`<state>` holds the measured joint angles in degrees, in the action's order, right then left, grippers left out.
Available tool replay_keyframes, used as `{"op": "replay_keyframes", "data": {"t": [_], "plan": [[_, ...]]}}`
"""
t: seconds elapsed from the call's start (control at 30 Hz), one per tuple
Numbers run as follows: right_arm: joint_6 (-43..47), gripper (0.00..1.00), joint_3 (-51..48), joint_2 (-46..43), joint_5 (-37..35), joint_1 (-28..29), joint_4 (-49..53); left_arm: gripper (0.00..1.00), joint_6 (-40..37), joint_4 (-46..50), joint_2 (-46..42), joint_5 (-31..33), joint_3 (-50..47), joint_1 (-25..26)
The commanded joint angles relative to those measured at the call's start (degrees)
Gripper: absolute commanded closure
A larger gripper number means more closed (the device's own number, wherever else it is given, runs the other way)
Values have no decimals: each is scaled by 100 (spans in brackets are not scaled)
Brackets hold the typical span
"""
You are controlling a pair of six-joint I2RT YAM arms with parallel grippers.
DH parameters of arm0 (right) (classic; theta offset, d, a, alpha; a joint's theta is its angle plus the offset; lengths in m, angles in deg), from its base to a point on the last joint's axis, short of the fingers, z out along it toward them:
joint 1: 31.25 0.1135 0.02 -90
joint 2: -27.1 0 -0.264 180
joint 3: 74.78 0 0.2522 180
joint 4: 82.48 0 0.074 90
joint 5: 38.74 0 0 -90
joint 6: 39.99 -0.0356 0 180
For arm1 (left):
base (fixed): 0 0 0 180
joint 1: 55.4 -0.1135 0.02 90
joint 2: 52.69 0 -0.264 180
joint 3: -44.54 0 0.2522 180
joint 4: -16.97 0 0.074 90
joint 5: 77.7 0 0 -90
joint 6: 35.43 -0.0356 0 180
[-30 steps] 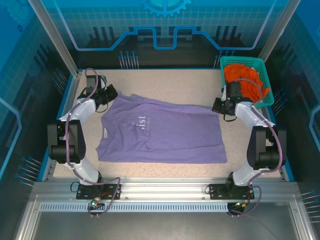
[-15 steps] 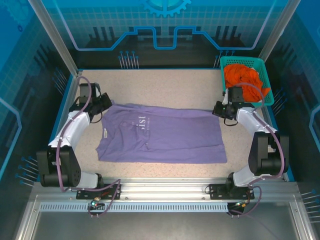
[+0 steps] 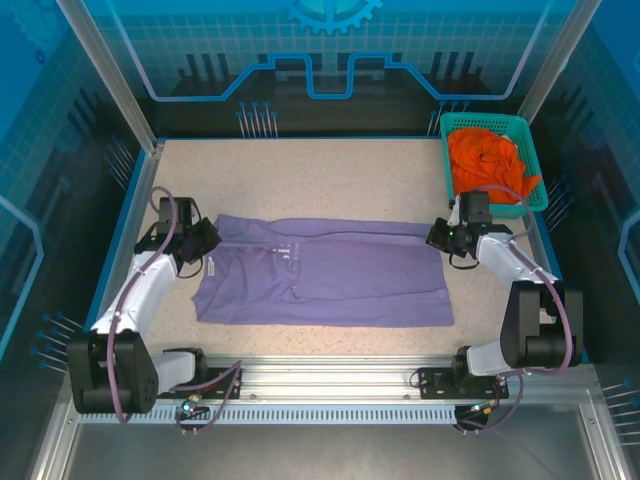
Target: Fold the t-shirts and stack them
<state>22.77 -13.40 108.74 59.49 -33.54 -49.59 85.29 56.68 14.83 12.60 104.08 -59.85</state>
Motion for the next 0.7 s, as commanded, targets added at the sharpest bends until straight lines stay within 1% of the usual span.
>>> {"op": "replay_keyframes", "data": {"t": [0.0, 0.03, 0.07, 0.1, 0.13, 0.17, 0.23, 0.3, 0.37, 0.4, 0.5, 0.53, 0.57, 0.63, 0.67], "plan": [[-148, 98, -190, -139, 140, -108, -86, 84, 746, 641, -564, 679, -383, -50], [-181, 96, -246, -148, 98, -122, -62, 73, 960, 747, -828, 904, -524, -48], [-223, 91, -280, -150, 56, -145, -27, 67, 1199, 902, -1099, 1140, -634, -47], [-250, 86, -309, -146, 9, -177, 6, 66, 1400, 1058, -1330, 1331, -709, -48], [-296, 83, -354, -162, -12, -232, 24, 62, 1614, 1177, -1616, 1517, -790, -47], [-352, 78, -407, -185, -14, -330, 29, 55, 1797, 1286, -1879, 1708, -848, -47], [-490, 63, -477, -251, 91, -535, 33, 47, 1965, 1355, -2241, 1976, -810, -47], [-609, 59, -562, -442, 203, -656, -43, 44, 1873, 1163, -2214, 1983, -625, -47], [-756, 54, -624, -745, 187, -660, -103, 44, 1516, 802, -1730, 1643, -274, -48], [-791, 54, -647, -841, 262, -632, -198, 46, 1315, 720, -1414, 1430, -38, -43], [-654, 52, -374, -851, 292, -329, -174, 47, 764, 769, -165, 701, 785, 7], [-541, 51, -173, -686, 293, -161, -58, 42, 581, 828, 291, 521, 1049, 41], [-410, 51, 96, -441, 285, 14, 111, 41, 408, 920, 736, 319, 1353, 55], [-222, 53, 659, 129, 235, 321, 490, 35, 73, 1162, 1528, 135, 1893, 118], [-162, 53, 935, 447, 138, 481, 683, 34, -61, 1361, 1976, 37, 2236, 135]]}}
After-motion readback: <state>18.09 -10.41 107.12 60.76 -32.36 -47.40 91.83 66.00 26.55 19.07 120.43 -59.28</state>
